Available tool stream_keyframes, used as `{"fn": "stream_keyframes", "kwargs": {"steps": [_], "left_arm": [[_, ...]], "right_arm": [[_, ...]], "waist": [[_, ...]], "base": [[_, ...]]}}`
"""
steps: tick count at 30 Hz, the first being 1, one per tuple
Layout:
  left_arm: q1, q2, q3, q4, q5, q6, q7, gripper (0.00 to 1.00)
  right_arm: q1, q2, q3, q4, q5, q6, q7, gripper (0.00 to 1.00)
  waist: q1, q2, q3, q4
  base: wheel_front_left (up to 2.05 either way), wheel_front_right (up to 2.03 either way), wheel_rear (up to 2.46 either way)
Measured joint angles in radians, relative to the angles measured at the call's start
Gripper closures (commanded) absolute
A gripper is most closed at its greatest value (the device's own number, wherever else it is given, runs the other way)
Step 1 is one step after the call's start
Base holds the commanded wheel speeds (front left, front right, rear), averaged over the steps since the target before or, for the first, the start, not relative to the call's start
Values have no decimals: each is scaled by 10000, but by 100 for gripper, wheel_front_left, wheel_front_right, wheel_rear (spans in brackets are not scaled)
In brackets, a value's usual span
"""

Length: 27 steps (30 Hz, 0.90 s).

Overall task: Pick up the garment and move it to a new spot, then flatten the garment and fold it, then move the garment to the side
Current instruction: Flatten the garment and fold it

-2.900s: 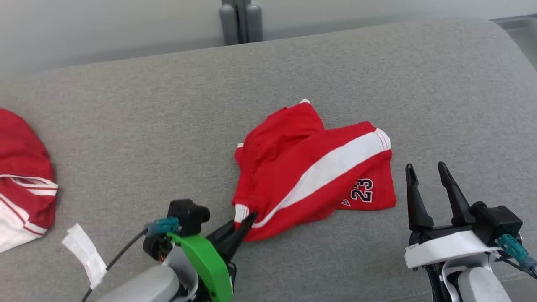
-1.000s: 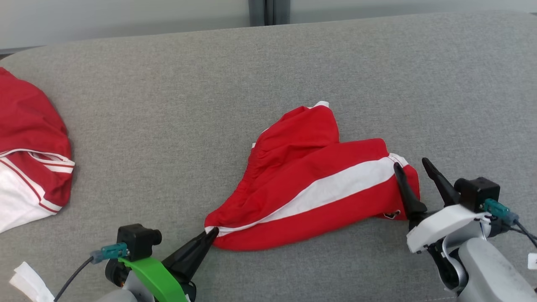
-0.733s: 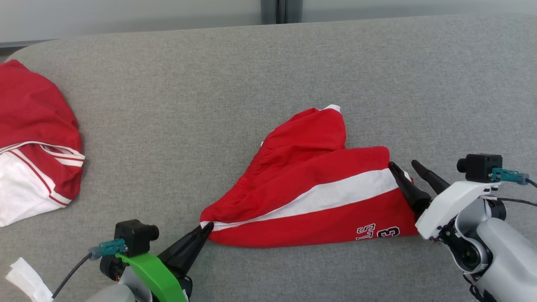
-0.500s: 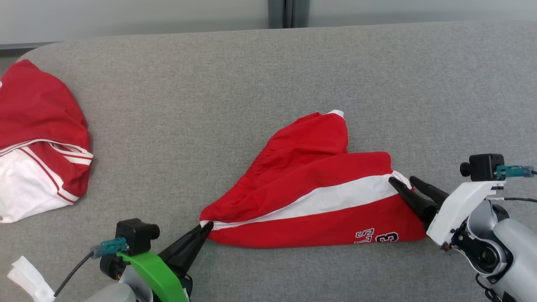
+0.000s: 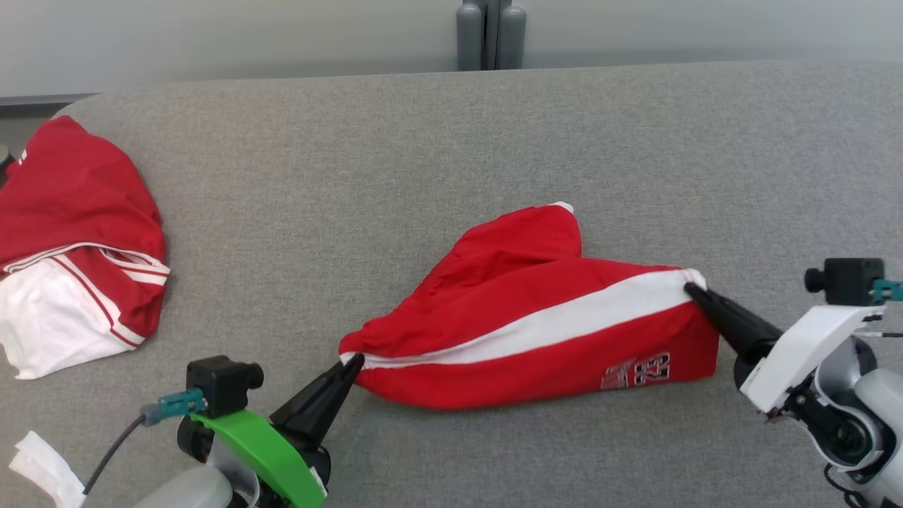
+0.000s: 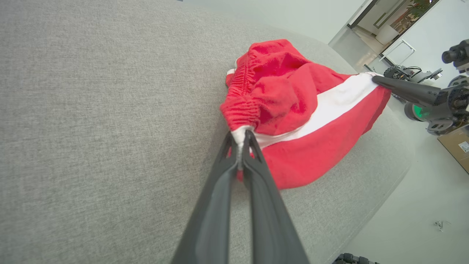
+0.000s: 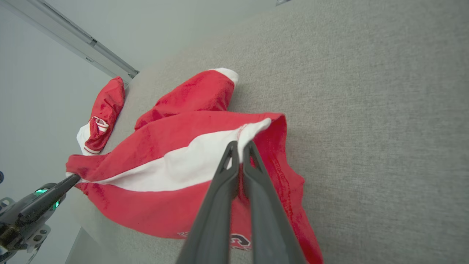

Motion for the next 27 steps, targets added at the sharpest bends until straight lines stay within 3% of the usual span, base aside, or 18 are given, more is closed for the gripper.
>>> {"fn": "stream_keyframes", "kwargs": {"steps": [6, 10, 13, 16, 19, 22, 27], "left_arm": [[-542, 742, 523, -2270, -1948, -4, 633, 100], [-2295, 1264, 1101, -3488, -3010, -6, 1870, 100], [-4089, 1250, 1590, -3672, -3538, -6, 2917, 100], [-6241, 754, 1919, -3070, -3453, -6, 3756, 100], [-8316, -59, 1983, -1827, -2527, -6, 3952, 100], [-10064, -1164, 2029, -560, -1741, -6, 3302, 100], [-11826, -2042, 1762, 769, -485, -13, 1325, 100]], "right_arm": [[-193, -863, -1014, -849, 715, 0, -1202, 100], [-1194, -1179, -1693, -1166, 1039, 0, -1772, 100], [-2532, -1229, -2111, -997, 980, 2, -2038, 100], [-4273, -1193, -2387, -433, 566, 2, -2186, 100], [-5990, -1020, -2468, 138, 42, 2, -2288, 100], [-7807, -882, -2638, 859, -619, 0, -2476, 100], [-9788, -731, -3012, 1547, -1381, 2, -2711, 100]], "waist": [[0, 0, -65, -198], [0, 0, 260, -330], [0, 0, 680, -428], [0, 0, 1226, -541], [0, 0, 1836, -657], [0, 0, 2503, -786], [0, 0, 3425, -993]], "base": [[0, 0, 0], [0, 0, 0], [0, 0, 0], [0, 0, 0], [0, 0, 0], [0, 0, 0], [0, 0, 0]]}}
